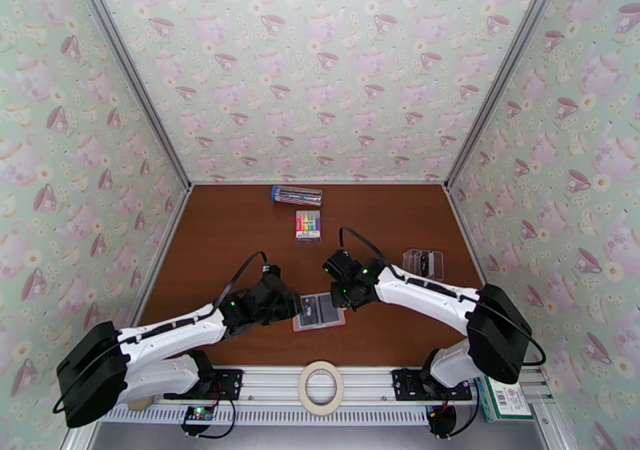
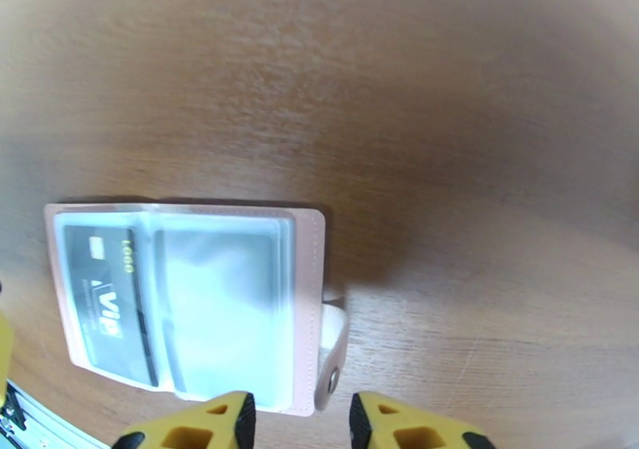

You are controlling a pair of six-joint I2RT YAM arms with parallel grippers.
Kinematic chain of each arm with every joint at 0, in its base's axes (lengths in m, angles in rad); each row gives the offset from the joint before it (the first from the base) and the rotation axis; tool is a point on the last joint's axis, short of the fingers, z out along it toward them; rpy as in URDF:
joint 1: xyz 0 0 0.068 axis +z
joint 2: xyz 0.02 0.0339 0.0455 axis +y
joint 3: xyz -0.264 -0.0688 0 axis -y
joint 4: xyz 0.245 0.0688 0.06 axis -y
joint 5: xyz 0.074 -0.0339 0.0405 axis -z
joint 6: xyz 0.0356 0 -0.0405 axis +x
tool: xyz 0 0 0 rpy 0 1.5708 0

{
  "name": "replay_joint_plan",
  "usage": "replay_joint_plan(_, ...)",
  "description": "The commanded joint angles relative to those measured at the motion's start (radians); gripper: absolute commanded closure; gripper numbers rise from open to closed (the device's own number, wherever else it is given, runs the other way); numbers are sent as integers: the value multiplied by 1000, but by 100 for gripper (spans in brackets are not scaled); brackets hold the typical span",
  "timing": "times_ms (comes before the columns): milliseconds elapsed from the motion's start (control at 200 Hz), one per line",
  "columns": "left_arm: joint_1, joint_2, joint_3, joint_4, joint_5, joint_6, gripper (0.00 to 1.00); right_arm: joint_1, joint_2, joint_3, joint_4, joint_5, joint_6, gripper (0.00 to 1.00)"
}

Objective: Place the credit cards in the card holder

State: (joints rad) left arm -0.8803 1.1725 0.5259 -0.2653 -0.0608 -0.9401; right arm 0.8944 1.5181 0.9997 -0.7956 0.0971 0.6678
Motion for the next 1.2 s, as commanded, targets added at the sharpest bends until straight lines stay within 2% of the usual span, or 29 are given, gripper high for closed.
replay_joint_plan(0,4,8,2,11,6,-2,39,-3,15,1,-16,9,-5,63)
replay_joint_plan(506,5,34,14,20,16,4,39,-4,38,2,-24,2,-14,78)
replay_joint_plan(796,4,36,13,24,18,4,39,-4,40,-1,-25,8,-14,80)
replay_joint_plan(1192,4,38,11,28,19,4,39,-4,38,1,-22,8,-13,90)
